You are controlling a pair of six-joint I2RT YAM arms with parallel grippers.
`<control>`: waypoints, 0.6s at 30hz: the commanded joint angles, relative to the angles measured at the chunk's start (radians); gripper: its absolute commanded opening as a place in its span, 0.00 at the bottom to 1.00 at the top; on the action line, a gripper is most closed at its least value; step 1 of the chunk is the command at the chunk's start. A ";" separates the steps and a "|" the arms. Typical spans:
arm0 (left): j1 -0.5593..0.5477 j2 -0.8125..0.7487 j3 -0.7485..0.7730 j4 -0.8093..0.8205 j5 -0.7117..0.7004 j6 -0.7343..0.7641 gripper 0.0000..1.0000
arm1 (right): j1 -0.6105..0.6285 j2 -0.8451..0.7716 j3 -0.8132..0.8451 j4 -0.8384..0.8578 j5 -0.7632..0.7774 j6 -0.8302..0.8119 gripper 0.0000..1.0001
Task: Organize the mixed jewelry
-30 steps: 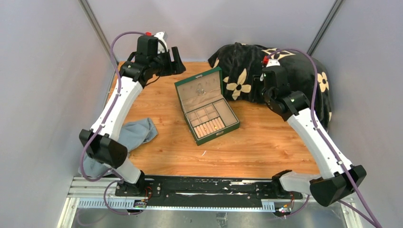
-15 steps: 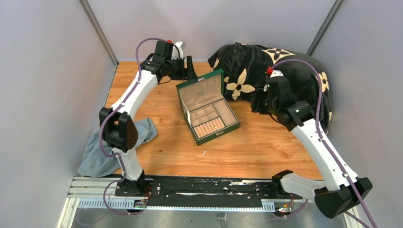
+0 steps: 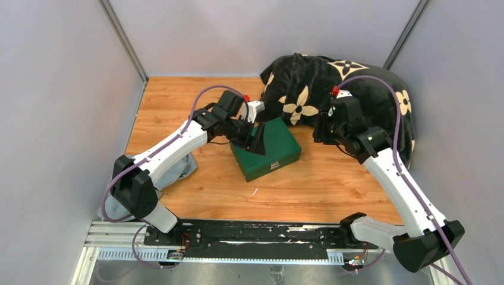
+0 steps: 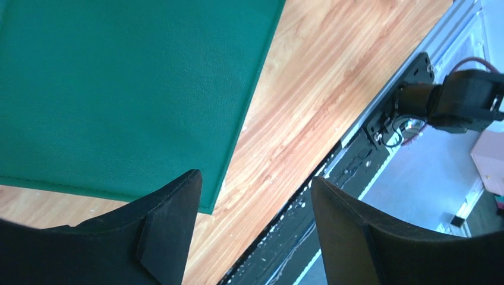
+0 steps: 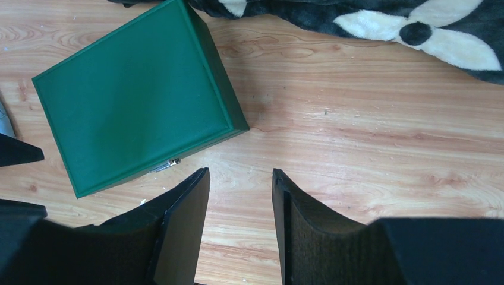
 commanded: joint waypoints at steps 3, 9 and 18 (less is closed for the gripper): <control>-0.012 -0.002 0.117 0.061 -0.032 -0.061 0.66 | -0.013 0.074 0.054 0.011 -0.079 0.009 0.47; -0.102 0.083 0.043 0.263 -0.192 -0.134 0.59 | -0.012 0.081 0.047 0.029 -0.074 0.023 0.46; -0.200 0.304 -0.019 0.184 -0.372 -0.016 0.59 | -0.014 0.045 0.019 -0.020 -0.009 0.011 0.46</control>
